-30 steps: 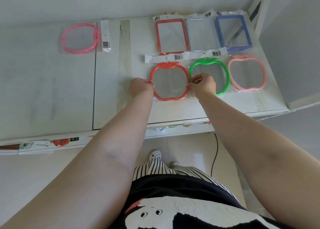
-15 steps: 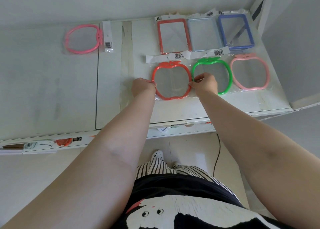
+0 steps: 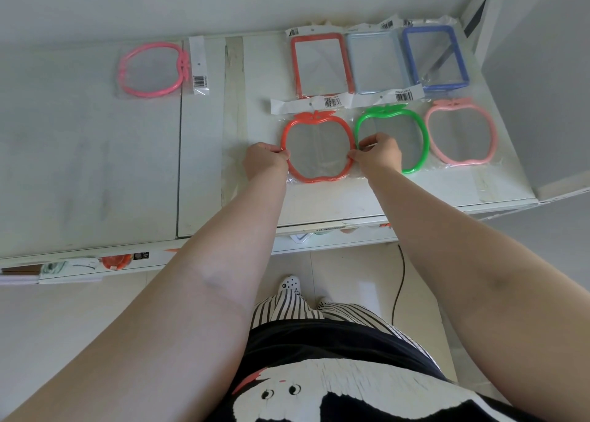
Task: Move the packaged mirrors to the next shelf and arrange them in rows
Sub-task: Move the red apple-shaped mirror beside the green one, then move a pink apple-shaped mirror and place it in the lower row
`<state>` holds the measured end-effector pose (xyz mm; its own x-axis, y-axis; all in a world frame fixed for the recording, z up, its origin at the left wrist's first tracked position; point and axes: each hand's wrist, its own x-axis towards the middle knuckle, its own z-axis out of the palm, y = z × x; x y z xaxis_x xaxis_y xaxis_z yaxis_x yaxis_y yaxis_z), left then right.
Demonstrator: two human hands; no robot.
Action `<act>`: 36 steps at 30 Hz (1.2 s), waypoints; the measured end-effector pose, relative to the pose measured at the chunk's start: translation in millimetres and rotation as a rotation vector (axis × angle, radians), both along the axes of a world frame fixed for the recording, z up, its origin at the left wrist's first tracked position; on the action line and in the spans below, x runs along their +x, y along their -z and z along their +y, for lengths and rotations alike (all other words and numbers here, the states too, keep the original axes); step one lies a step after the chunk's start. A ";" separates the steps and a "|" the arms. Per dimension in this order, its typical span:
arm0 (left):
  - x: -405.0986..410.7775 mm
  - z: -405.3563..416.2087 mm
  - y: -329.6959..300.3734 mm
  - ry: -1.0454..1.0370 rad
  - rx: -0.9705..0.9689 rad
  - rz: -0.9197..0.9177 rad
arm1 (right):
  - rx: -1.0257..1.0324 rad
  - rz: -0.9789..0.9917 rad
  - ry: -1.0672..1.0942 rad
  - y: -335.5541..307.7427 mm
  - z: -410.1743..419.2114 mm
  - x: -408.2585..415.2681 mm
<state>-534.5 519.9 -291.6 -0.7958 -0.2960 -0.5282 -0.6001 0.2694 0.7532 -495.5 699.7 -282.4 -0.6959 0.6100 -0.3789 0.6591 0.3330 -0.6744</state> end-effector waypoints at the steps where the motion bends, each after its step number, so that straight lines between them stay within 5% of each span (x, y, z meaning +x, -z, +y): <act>1: 0.1 -0.1 0.1 0.001 0.000 0.000 | 0.001 0.000 0.000 0.2 0.0 0.0; 17: 1.2 -15.9 -5.0 0.157 -0.227 0.081 | 0.069 0.023 0.018 -16.0 -9.0 5.3; 26: 61.3 -50.7 -26.7 0.379 -0.398 0.274 | 0.107 0.113 -0.299 -29.3 -38.2 48.8; 36: 164.4 -136.2 -51.3 0.525 -0.632 0.214 | 0.127 0.119 -0.789 -38.6 -107.6 111.2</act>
<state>-370.1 383.8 -240.3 -0.9765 -0.0487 -0.2100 -0.1409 0.8817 0.4504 -384.3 592.0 -243.8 -0.9707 -0.0441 -0.2364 0.1245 0.7488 -0.6510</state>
